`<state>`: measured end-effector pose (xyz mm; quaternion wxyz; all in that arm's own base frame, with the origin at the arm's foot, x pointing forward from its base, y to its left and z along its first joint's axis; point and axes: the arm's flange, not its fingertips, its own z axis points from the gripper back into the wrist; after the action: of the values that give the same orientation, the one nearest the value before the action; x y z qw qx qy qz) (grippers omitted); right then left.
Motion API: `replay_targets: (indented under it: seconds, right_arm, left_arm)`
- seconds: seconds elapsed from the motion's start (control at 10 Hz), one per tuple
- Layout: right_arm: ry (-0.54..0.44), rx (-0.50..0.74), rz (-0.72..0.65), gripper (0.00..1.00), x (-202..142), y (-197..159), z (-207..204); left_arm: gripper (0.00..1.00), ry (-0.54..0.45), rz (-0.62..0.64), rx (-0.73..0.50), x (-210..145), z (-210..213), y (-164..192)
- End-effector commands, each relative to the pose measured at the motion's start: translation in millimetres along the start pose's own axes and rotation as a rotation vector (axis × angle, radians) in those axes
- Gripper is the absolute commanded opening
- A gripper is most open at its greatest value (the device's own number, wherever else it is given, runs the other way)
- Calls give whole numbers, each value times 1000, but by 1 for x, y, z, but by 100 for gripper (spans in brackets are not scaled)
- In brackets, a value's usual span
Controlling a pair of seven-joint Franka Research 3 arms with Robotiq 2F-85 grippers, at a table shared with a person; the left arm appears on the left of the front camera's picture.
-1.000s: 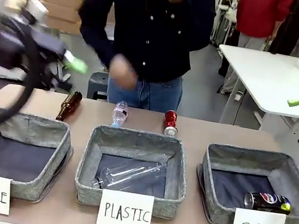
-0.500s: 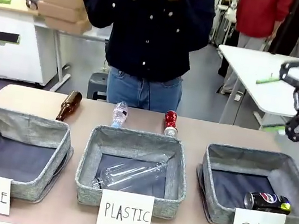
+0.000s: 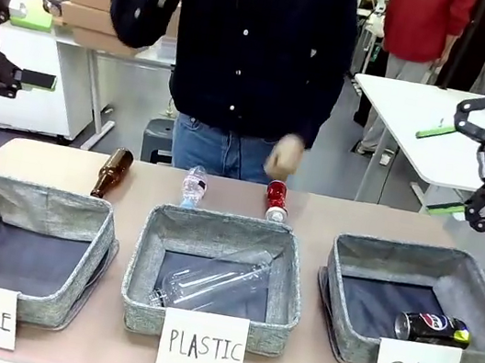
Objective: Sort the can waste into the basket.
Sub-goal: Pick up the can waste from the table and place it in the right Fabric basket.
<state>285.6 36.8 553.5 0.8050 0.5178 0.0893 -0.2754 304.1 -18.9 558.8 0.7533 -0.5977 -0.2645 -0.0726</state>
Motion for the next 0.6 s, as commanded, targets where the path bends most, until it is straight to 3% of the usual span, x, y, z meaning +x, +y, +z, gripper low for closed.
replay_targets:
  seconds: [0.0, 0.5]
  right_arm:
    - [0, -4, -2, 100, -1, -4, 0]
    - [0, -4, -2, 100, -1, -4, 0]
  left_arm:
    - [100, -14, -12, -27, 3, 2, -2]
    - [100, -14, -12, -27, 3, 2, -2]
